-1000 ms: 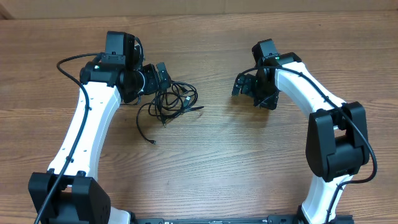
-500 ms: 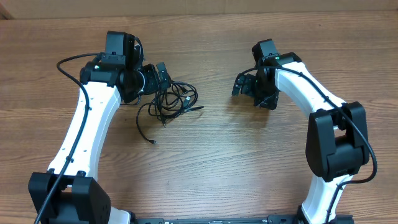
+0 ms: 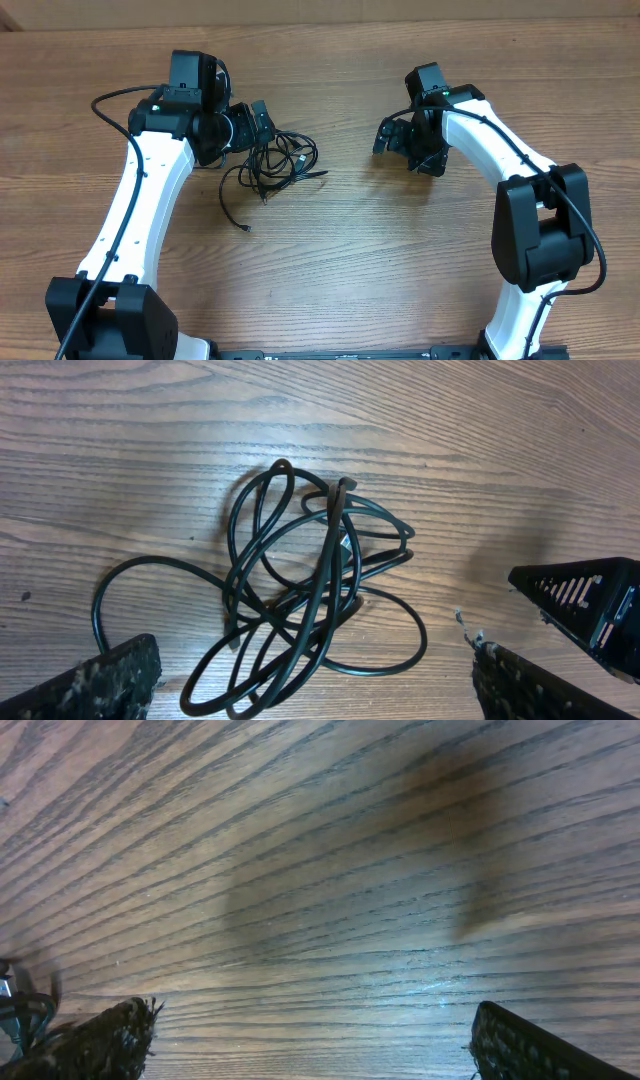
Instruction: Untangle cables
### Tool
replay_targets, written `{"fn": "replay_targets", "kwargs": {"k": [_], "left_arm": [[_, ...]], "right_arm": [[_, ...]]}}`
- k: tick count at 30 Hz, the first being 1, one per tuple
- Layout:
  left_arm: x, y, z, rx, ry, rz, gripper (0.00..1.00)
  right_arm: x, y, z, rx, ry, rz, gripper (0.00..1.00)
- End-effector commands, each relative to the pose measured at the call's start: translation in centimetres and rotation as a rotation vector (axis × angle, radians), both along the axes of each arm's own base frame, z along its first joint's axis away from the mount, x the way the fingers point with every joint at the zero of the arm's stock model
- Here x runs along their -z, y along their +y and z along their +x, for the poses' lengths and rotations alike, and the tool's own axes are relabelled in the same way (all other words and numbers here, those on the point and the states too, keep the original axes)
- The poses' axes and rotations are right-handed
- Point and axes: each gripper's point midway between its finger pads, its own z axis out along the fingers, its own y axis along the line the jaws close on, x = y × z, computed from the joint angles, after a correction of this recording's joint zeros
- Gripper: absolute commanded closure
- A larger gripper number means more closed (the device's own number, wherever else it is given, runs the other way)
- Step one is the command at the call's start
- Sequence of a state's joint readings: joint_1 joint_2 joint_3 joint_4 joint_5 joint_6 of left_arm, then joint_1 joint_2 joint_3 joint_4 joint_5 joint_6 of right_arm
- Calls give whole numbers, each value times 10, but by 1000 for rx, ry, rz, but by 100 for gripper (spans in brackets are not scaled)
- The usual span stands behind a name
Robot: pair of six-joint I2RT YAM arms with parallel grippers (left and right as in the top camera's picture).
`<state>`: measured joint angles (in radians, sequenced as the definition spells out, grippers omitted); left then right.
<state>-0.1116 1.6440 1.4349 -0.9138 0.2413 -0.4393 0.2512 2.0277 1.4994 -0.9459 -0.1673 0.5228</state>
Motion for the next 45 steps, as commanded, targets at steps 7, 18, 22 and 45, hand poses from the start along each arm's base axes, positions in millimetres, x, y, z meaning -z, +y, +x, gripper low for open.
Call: {"fn": "replay_targets", "kwargs": {"k": [7,18,22,45], "left_arm": [[1,-1,1,-1,5,11,51],[3,0,-3,-1,22,12,96],[3,0,-3,-1,23,12,96],[-11,-5,12,30,-50,-101,96]], "right_arm": [[-12,-2,5,2,-38,-4,0],[-18,4,26,9,-126,23,0],[-24,28,16,23,-67,175,0],[-87,77,8,-287,-139,698,34]]}}
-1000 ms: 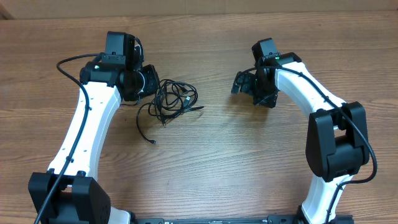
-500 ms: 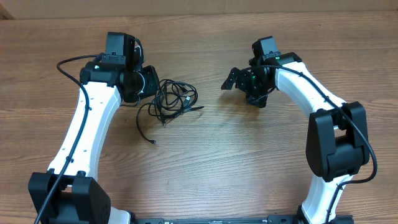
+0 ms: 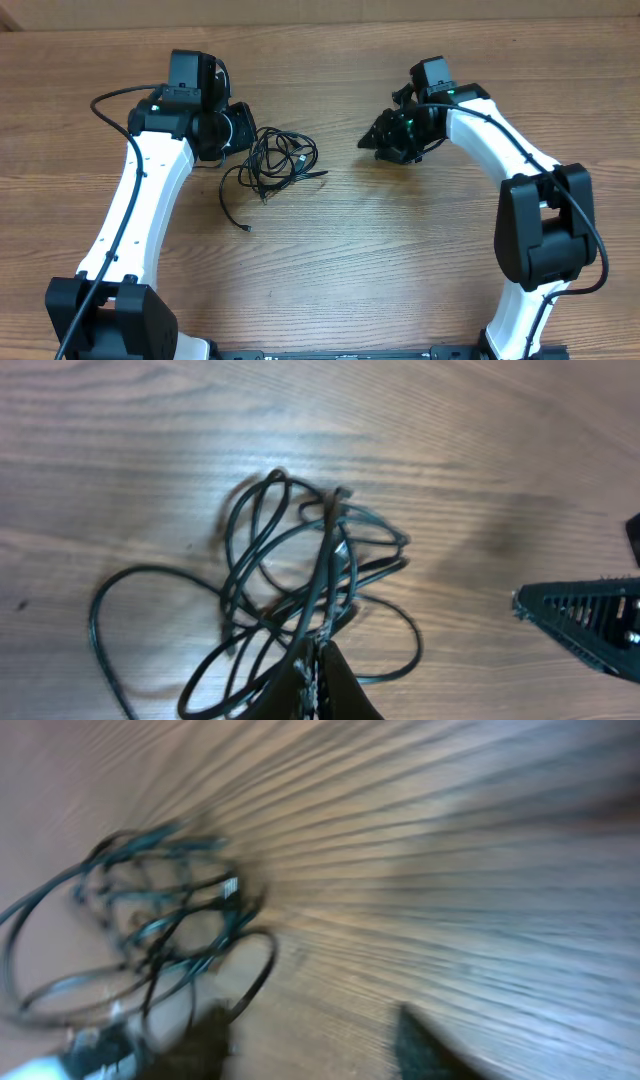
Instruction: Untangle cables
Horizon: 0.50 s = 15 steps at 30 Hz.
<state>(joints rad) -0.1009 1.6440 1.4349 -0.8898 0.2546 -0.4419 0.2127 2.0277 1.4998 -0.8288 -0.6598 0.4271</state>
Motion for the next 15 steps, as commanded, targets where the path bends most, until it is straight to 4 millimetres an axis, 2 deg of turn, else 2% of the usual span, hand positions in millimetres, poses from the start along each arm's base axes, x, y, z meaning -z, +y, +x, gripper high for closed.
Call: {"fn": "replay_targets", "kwargs": {"k": [1,2,4,6,7,9,10,11,13,15], "left_arm": [[-13,-12,9,54,-43,-131,96],[-20,-19,11,79,-62,-186,96],[-25,-26,12,106,-76,-233,96],[-22,-23,13,123,-87,-196,96],[-18,-18,14,115,-88,-156,92],[-6,3,14,55,-62,-42,54],[-3,10,13,45,-53,1,43],[3,18,11,48,-40,56,22],[9,17,6,68,-15,71,20],[17,12,0,82,24,72,23]], "right_arm": [[-54,18,-3,-146,-118,265,30],[-56,21,-5,-154,-114,283,27],[-56,27,-9,-153,-89,288,27],[-45,35,-13,-95,-7,229,27],[-38,38,-15,-69,18,191,27],[-27,46,-18,-36,44,125,27],[-21,49,-19,-21,52,93,27],[-12,52,-21,23,79,35,27],[-3,55,-22,74,102,-21,28],[-2,61,-22,96,106,-35,31]]}}
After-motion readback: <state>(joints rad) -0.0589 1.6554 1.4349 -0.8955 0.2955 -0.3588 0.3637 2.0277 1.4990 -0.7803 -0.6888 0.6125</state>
